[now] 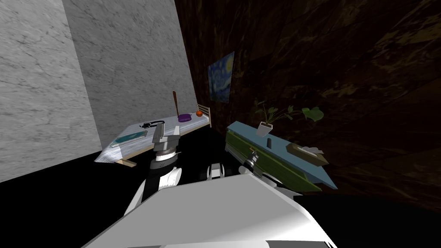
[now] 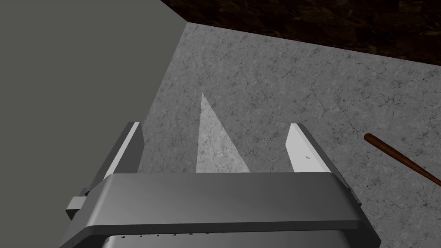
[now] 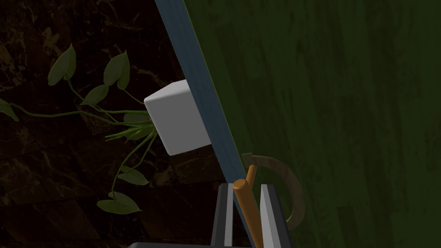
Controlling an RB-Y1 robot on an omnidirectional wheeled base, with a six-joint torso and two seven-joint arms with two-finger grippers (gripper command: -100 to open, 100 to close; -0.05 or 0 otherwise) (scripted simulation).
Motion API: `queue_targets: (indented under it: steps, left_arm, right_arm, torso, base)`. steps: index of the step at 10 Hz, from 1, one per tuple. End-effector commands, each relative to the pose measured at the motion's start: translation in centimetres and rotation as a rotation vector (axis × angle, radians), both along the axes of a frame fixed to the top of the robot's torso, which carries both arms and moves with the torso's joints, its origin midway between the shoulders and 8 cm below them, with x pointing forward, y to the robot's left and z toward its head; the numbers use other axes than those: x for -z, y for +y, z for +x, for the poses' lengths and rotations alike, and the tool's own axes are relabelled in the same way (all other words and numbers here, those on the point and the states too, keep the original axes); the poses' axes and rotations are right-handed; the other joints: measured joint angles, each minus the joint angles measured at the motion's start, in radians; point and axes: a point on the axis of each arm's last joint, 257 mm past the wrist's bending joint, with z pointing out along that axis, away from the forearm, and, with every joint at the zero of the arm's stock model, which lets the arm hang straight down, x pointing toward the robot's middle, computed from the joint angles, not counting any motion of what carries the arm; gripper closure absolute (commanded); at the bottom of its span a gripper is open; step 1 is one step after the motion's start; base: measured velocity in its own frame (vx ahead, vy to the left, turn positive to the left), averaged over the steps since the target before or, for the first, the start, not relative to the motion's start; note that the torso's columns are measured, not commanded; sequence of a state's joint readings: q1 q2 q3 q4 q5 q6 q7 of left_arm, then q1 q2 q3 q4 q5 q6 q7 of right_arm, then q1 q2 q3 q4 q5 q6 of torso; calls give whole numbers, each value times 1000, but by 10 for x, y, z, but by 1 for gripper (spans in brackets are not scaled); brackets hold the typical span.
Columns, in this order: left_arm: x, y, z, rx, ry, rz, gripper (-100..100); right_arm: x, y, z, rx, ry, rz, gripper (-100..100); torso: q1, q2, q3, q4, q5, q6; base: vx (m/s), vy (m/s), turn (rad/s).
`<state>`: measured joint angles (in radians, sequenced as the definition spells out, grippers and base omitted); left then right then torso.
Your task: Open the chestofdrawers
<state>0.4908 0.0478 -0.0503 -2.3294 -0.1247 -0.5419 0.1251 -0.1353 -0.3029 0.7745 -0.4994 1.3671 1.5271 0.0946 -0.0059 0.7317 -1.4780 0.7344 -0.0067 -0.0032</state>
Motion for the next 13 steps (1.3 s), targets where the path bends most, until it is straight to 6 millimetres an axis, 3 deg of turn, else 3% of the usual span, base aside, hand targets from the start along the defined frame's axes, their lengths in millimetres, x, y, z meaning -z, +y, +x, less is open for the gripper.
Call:
queue_targets:
  steps: [1, 8, 9, 10, 12, 13]
  left_arm:
    - [0, 0, 0, 0, 0, 0, 0]
    - [0, 0, 0, 0, 0, 0, 0]
    - [0, 0, 0, 0, 0, 0, 0]
    - [0, 0, 0, 0, 0, 0, 0]
    - [0, 0, 0, 0, 0, 0, 0]
    - [0, 0, 0, 0, 0, 0, 0]
  right_arm:
    - [3, 3, 5, -8, 6, 17, 100]
    - [-1, 5, 11, -9, 3, 6, 100]
    - [-10, -6, 31, -7, 7, 3, -100]
    - [-15, -12, 41, -7, 8, 1, -100]
    - [-15, -12, 41, -7, 8, 1, -100]
    - [-26, -24, 61, -6, 9, -1, -100]
  torso:
    - [-1, -1, -1, 0, 0, 1]
    - [2, 0, 0, 0, 0, 0]
    - [-2, -2, -2, 1, 3, 1]
    - [1, 3, 0, 3, 5, 2]
    - [6, 7, 3, 4, 7, 3]
    - [5, 4, 1, 3, 7, 3]
  base:
    - [-38, 37, 0]
    - [-83, 94, -14]
    - [-88, 52, 0]
    - [-129, 70, 4]
    - [-54, 33, -1]
    - [-73, 33, 2]
